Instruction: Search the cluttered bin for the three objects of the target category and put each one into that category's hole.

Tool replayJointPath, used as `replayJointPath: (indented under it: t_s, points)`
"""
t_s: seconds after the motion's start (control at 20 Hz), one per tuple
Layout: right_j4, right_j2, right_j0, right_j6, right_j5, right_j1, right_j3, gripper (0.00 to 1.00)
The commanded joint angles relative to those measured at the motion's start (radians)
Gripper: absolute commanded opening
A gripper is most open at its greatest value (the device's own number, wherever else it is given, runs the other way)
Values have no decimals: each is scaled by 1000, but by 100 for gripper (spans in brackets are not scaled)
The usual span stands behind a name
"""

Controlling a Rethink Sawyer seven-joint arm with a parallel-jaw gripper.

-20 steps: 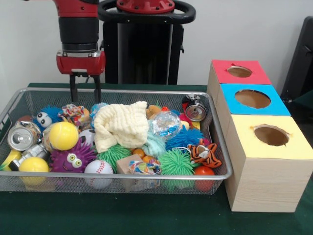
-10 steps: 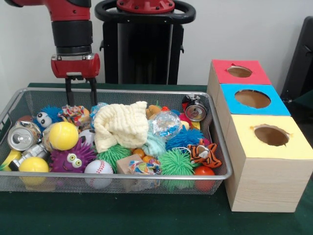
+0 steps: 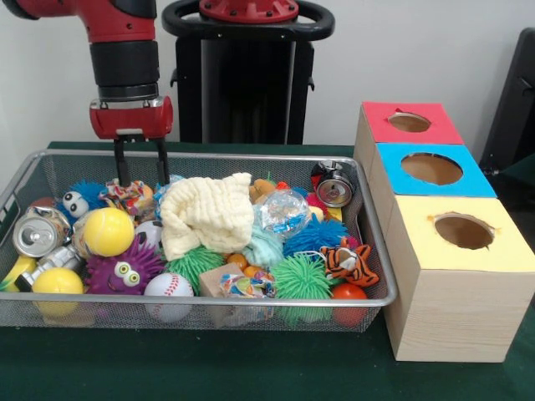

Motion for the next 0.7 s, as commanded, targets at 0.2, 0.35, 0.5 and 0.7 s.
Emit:
replayJointPath:
  t_s: [0.2, 0.35, 0.5, 0.7]
  points:
    - [-117, 114, -13, -91, 99, 75, -152, 100]
    - [-132, 139, -27, -103, 116, 73, -147, 100]
    - [-121, 39, 26, -25, 111, 29, -156, 100]
    - [-118, 2, 35, -8, 130, -17, -144, 100]
